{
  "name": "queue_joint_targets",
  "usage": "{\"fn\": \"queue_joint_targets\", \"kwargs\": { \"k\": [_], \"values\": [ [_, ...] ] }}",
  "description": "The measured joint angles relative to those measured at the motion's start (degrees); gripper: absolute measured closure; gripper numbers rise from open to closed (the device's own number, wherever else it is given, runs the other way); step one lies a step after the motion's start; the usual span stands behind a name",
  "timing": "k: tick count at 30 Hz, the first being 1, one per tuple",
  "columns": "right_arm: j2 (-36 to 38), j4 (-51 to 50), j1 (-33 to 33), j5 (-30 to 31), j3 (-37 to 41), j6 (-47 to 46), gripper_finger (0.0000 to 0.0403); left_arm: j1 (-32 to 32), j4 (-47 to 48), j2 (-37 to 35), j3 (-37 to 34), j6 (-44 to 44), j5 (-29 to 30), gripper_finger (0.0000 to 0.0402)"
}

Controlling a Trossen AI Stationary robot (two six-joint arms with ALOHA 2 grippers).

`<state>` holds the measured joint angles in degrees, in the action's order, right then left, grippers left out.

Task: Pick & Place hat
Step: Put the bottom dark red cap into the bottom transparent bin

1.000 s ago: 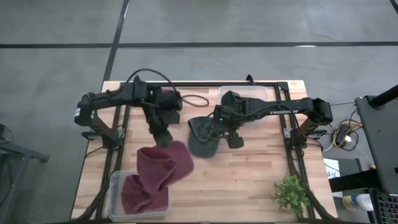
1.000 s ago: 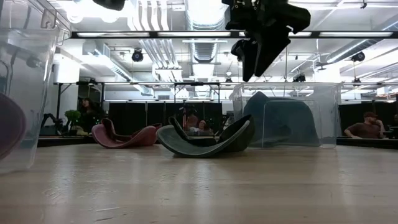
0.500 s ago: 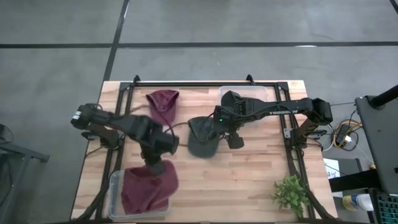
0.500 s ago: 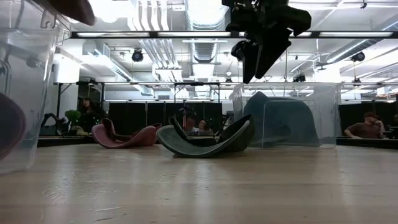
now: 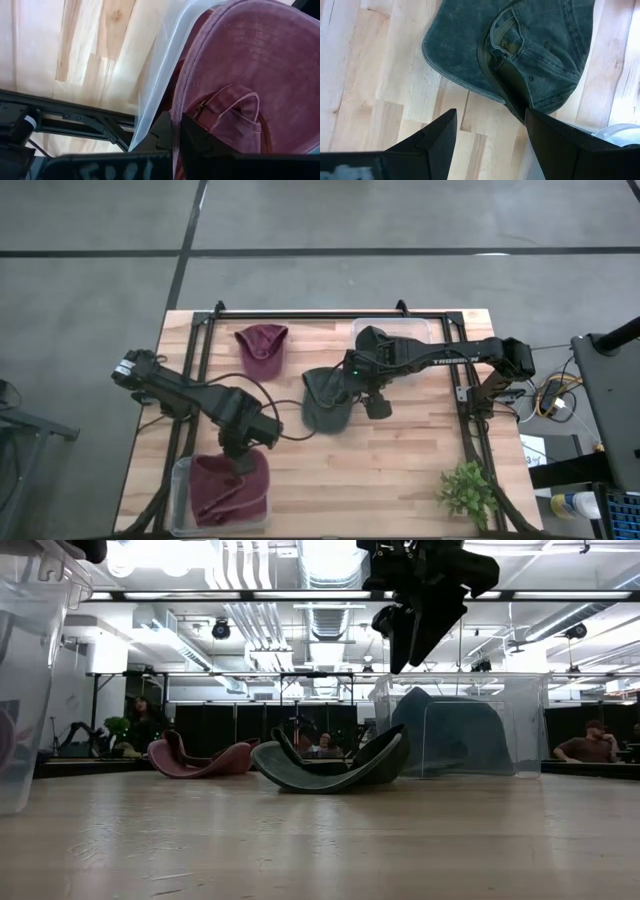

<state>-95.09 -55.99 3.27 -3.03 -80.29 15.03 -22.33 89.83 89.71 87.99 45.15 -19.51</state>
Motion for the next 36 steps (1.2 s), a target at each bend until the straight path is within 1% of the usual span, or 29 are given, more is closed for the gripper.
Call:
{"fn": "queue_joint_targets", "kwargs": {
  "k": [4, 9, 12, 13, 16, 18, 21, 31, 33, 36],
  "values": [
    [0.0, 0.02, 0.0, 0.0, 0.0, 0.51, 0.0175, 0.02, 0.13, 0.0, -0.02, -0.31, 0.01, 0.0395],
    [0.02, 0.09, 0.0, 0.0, 0.0, 0.82, 0.0175, 0.09, 0.19, 0.0, -1.23, -3.35, 0.56, 0.0395],
    [0.02, 0.13, 0.0, 0.0, 0.02, 0.42, 0.0175, 0.05, 0.66, -0.11, -2.89, -4.71, 0.36, 0.0395],
    [0.06, 0.24, 0.0, 0.0, 0.06, 0.41, 0.0175, -0.05, 0.99, 0.02, -3.56, -4.54, 1.59, 0.0395],
    [0.09, 0.26, 0.0, -0.01, 0.23, 0.13, 0.0175, -0.02, 0.13, 0.26, -6.28, -4.62, 1.52, 0.0389],
    [0.09, 0.24, 0.0, -0.03, 0.26, 0.12, 0.0175, -0.04, 0.67, 0.24, -8.64, -4.53, 0.83, 0.0386],
    [0.09, 0.32, 0.0, -0.04, 0.26, -0.01, 0.0175, -0.07, 0.34, 0.24, -10.38, -4.1, -2.27, 0.0384],
    [0.09, 0.5, 0.0, -0.09, 0.26, -0.03, 0.0175, 0.89, -0.19, 0.07, -10.71, 4.78, -5.05, 0.0379],
    [0.09, 0.39, 0.0, -0.09, 0.26, -0.11, 0.0175, 1.0, -0.22, -0.15, -10.71, 5.74, -5.09, 0.0373],
    [0.09, -1.81, 0.0, -0.09, 0.04, -2.68, 0.0175, 1.23, -0.25, -0.53, -10.47, 6.47, -5.1, 0.0351]
  ]
}}
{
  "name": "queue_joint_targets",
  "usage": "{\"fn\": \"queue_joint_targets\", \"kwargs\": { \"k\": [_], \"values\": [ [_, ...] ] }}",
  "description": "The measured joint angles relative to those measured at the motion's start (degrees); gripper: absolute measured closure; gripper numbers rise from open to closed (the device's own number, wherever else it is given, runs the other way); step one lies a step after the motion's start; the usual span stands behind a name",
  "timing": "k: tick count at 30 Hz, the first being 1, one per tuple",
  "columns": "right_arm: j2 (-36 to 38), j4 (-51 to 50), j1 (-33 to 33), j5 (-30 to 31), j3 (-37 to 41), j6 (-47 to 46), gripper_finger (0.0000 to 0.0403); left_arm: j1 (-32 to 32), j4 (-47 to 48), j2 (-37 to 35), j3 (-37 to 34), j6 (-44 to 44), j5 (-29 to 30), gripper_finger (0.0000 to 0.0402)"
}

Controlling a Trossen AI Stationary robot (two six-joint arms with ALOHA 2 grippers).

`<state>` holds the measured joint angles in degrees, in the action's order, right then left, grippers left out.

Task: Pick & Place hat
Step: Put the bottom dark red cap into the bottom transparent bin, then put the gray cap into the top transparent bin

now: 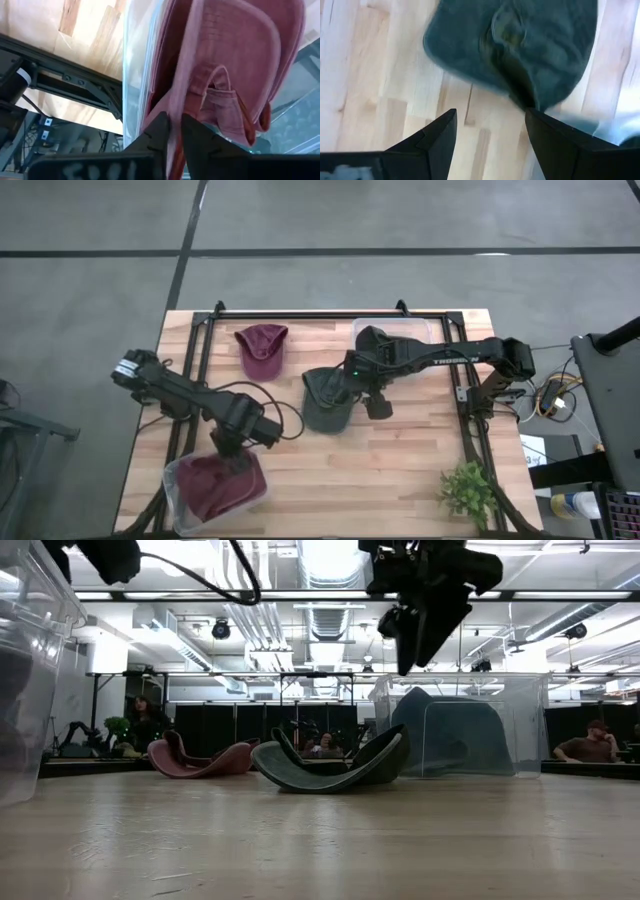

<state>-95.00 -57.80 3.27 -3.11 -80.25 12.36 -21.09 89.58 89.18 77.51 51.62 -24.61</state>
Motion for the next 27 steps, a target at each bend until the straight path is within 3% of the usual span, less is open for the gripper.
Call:
{"fn": "queue_joint_targets", "kwargs": {
  "k": [8, 13, 21, 27],
  "values": [
    [0.0, -11.27, 0.0, 0.04, -4.5, -4.74, 0.0175, 0.94, -0.44, -0.36, 5.14, 1.58, 0.01, 0.0263],
    [0.0, -15.76, 0.0, -1.0, -8.28, -4.2, 0.0175, 1.62, -0.41, -0.38, 11.17, -1.4, 1.12, 0.0237],
    [1.87, -16.92, -0.01, -12.37, -11.07, -1.88, 0.0175, 2.68, -1.07, -0.49, 19.86, -12.53, 17.9, 0.0235],
    [3.83, -16.57, -0.02, -17.65, -10.97, -5.73, 0.0175, 2.74, -2.25, -0.74, 22.92, -19.74, 28.35, 0.0235]
  ]
}}
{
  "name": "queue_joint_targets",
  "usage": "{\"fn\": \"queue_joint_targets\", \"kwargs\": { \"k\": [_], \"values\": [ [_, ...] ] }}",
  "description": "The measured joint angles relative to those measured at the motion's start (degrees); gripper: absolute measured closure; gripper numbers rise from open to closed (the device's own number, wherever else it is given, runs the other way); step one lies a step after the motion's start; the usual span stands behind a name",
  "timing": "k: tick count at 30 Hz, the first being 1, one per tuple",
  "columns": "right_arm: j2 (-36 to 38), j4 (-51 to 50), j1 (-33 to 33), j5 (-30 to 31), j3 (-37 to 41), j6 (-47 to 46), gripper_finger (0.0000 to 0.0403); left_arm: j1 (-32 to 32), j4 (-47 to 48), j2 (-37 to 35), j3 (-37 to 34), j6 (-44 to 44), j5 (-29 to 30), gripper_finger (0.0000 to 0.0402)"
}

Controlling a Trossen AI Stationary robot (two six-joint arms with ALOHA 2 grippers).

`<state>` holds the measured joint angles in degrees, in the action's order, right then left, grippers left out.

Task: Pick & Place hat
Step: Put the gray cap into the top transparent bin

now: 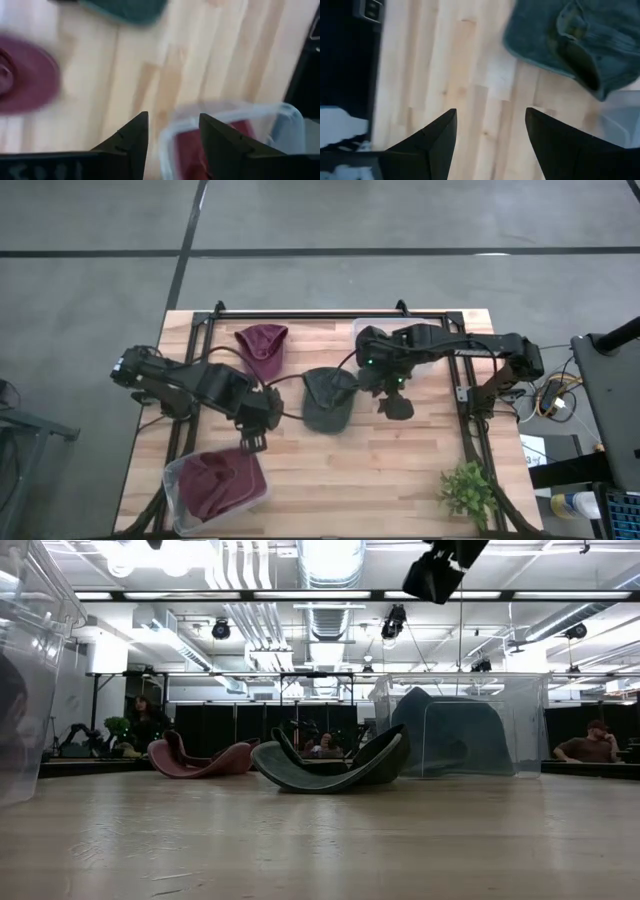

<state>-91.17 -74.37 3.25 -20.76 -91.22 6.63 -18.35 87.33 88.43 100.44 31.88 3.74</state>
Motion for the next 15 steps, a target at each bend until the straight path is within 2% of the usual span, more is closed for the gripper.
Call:
{"fn": "queue_joint_targets", "kwargs": {
  "k": [6, 15],
  "values": [
    [0.38, 0.81, -0.55, -1.0, 0.33, -3.72, 0.0175, 0.25, -1.86, -0.37, 0.14, -4.85, 4.34, 0.0235],
    [0.46, 12.24, -2.98, 0.4, 8.44, -14.72, 0.0175, 0.27, -4.09, -0.4, -0.08, -9.65, 8.22, 0.0235]
  ]
}}
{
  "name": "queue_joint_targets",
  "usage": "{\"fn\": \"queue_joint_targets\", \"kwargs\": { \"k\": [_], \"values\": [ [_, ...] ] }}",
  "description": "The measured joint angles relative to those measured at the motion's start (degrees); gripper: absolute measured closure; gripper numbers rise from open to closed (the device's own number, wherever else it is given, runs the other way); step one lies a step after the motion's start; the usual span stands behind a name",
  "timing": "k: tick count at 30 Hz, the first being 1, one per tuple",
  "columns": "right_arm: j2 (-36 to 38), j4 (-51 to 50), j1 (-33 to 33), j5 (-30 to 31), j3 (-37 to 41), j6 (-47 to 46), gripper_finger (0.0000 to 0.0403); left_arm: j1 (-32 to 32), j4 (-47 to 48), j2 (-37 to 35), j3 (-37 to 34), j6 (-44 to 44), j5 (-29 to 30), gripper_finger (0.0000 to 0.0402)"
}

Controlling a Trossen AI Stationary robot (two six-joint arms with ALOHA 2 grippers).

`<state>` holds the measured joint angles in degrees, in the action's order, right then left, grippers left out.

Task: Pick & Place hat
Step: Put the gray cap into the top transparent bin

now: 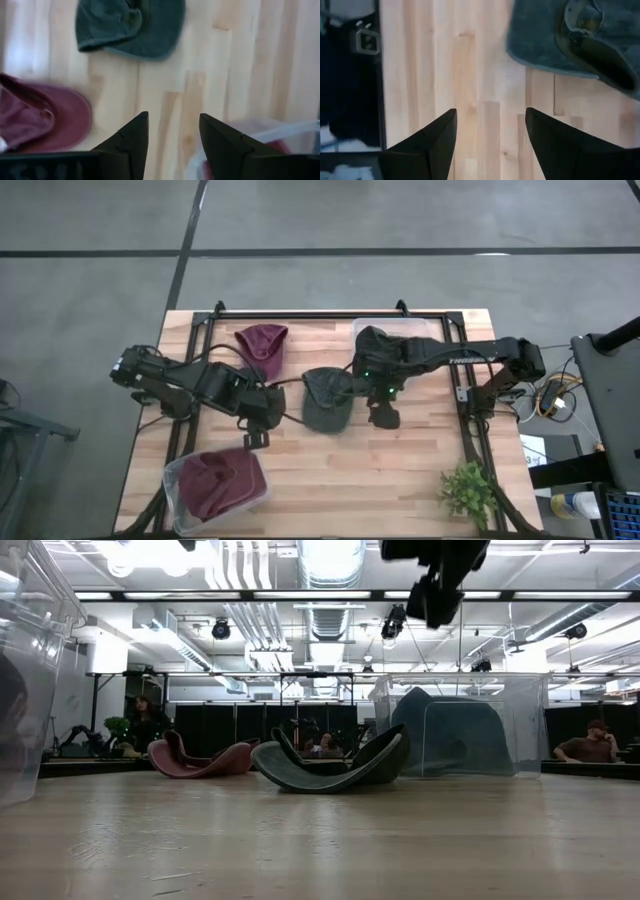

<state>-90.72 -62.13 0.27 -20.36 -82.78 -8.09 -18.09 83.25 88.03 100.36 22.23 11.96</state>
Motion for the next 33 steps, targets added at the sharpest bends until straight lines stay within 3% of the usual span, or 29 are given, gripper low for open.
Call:
{"fn": "queue_joint_targets", "kwargs": {
  "k": [5, 13, 16, 20, 26, 33],
  "values": [
    [0.13, 10.1, -2.82, 2.33, 5.9, -10.62, 0.0174, 0.12, -2.76, 0.0, 0.0, -3.98, 6.9, 0.0235],
    [0.11, 26.55, -7.4, 2.38, 16.81, -27.32, 0.0175, 0.46, -2.91, -0.02, 0.15, -10.53, 12.93, 0.0235],
    [0.13, 32.48, -8.55, 4.88, 20.59, -32.75, 0.0175, 0.46, -3.07, -0.09, 0.15, -11.24, 13.58, 0.0235],
    [0.15, 39.32, -9.89, 14.98, 24.28, -38.25, 0.0174, 0.46, -3.69, -0.09, 0.15, -11.5, 13.67, 0.0235],
    [-0.14, 48.14, -10.03, 16.26, 27.99, -45.58, 0.0175, 0.44, -3.76, -0.09, 0.13, -11.6, 13.67, 0.0235],
    [-0.09, 49.34, -10.18, 20.72, 32.28, -50.9, 0.0175, 0.42, -3.79, -0.09, 0.13, -11.38, 13.66, 0.0235]
  ]
}}
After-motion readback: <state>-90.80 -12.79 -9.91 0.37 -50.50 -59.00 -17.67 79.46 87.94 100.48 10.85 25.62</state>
